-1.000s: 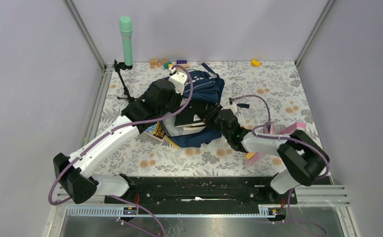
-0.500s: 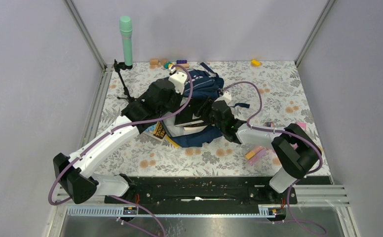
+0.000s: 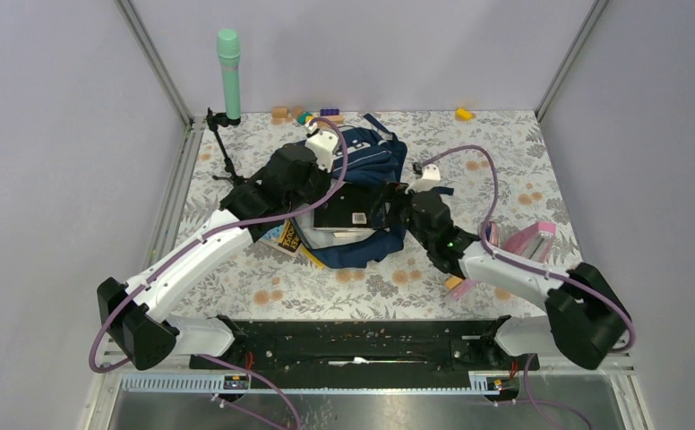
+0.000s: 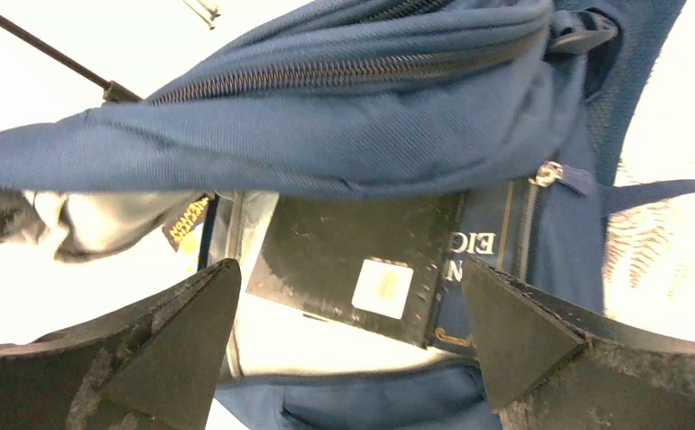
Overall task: Pack the student bag
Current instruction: Place the book in the student bag.
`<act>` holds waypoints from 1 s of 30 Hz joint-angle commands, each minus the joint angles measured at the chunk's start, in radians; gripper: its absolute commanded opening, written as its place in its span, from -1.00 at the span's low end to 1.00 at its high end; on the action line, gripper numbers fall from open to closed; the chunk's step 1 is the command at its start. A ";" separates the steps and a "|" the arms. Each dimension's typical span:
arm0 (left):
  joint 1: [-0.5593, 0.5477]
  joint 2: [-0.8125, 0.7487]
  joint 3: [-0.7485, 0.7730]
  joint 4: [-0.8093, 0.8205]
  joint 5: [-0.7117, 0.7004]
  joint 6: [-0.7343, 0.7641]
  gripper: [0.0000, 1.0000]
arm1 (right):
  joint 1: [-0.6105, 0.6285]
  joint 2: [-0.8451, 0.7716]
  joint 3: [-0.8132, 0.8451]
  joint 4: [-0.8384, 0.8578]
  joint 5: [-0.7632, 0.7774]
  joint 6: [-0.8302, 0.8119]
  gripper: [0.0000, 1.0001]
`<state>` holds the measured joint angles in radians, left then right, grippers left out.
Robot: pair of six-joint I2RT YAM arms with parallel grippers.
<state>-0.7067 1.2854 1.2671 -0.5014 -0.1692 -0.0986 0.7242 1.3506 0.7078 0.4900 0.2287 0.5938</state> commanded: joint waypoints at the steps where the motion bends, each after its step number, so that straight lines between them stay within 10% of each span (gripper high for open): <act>1: 0.010 -0.039 0.031 0.146 0.013 -0.026 -1.00 | -0.006 -0.124 -0.090 -0.025 0.036 -0.141 0.99; 13: 0.012 -0.056 0.038 0.144 0.074 0.020 -1.00 | -0.008 -0.182 0.104 -0.213 -0.166 -0.815 0.99; 30: 0.012 -0.051 0.026 0.160 0.132 0.031 -1.00 | -0.020 0.189 0.398 -0.191 -0.116 -1.092 0.47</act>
<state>-0.6956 1.2846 1.2659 -0.4984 -0.1043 -0.0746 0.7151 1.4765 1.0260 0.2787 0.0689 -0.4469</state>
